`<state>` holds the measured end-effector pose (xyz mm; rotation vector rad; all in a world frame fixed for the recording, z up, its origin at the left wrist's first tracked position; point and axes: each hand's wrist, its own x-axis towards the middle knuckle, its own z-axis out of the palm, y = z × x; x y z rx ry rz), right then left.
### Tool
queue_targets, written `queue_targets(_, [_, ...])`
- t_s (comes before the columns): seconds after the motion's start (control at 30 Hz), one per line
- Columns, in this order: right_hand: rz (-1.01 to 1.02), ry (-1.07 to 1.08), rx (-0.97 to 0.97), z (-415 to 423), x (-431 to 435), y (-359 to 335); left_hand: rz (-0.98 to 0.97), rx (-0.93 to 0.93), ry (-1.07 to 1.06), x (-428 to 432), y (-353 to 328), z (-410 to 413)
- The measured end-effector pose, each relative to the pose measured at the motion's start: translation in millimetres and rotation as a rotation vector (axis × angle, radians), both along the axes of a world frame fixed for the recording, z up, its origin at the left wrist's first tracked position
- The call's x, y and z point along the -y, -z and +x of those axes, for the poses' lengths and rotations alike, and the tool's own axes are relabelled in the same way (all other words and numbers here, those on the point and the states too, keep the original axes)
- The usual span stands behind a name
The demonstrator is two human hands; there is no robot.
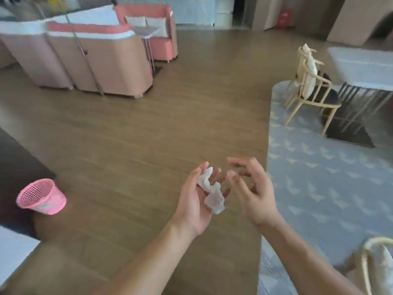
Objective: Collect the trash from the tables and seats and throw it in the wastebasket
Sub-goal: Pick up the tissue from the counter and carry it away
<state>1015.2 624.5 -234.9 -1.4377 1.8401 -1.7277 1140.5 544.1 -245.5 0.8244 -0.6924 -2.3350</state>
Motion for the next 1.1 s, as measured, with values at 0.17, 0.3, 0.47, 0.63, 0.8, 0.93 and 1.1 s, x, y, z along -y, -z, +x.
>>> queue_targets(0.17, [0.009,-0.178,0.213,71.3,114.7,10.8,0.045,-0.024,-0.107,98.8,2.7,89.9])
queue_targets(0.3, [0.025,-0.291,0.334,121.4,190.4,16.6,0.141,-0.056,-0.289,160.5,-0.2,150.1])
queue_targets(0.47, [0.061,-0.437,0.391,162.5,271.8,20.5,-0.003,0.020,-0.460,216.1,12.0,197.0])
queue_targets(0.63, [0.084,-0.561,0.435,192.2,365.0,30.9,-0.012,0.055,-0.572,288.1,26.7,232.3])
queue_targets(0.8, [0.127,-0.694,0.444,210.0,472.8,39.1,-0.005,0.162,-0.675,375.9,33.0,248.4])
queue_targets(0.93, [0.155,-0.765,0.437,215.8,553.3,33.2,0.006,0.186,-0.898,440.4,33.4,245.9])
queue_targets(1.1, [0.192,-0.887,0.426,232.6,639.8,26.4,0.104,0.018,-1.083,502.4,35.0,248.2])
